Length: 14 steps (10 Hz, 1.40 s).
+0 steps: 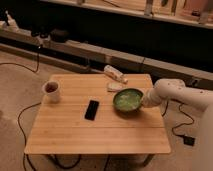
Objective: Drag the ceramic bowl in a circle
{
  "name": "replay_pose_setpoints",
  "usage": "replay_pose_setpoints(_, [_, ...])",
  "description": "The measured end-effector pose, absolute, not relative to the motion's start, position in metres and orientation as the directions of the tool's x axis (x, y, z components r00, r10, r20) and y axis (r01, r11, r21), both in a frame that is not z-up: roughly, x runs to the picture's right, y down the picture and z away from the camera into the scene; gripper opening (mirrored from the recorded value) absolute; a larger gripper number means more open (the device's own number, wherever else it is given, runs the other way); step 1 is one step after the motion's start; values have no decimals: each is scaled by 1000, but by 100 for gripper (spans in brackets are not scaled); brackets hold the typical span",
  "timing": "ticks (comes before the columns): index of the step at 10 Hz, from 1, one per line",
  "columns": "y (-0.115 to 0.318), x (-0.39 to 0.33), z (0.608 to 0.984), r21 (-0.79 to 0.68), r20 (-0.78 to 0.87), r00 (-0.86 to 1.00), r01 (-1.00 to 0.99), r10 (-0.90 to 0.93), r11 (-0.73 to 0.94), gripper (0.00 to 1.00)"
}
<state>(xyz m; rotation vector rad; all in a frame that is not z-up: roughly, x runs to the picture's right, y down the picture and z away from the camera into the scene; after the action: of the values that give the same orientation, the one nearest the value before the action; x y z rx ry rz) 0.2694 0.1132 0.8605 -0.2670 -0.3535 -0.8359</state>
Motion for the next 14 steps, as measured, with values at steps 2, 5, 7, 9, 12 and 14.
replay_pose_setpoints(2, [158,298,847,-163,419,657,734,-627,660,14])
replay_pose_setpoints(5, [215,283,820,-199,471,621,767,-627,610,14])
replay_pose_setpoints(7, [228,247,808,-166,507,546,821,-667,546,14])
replay_pose_setpoints(9, [213,200,811,-98,522,456,872,-721,480,14])
replay_pose_setpoints(12, [158,124,834,22,514,351,907,-783,421,14])
replay_pose_setpoints(14, [110,102,849,80,494,328,905,-805,418,14])
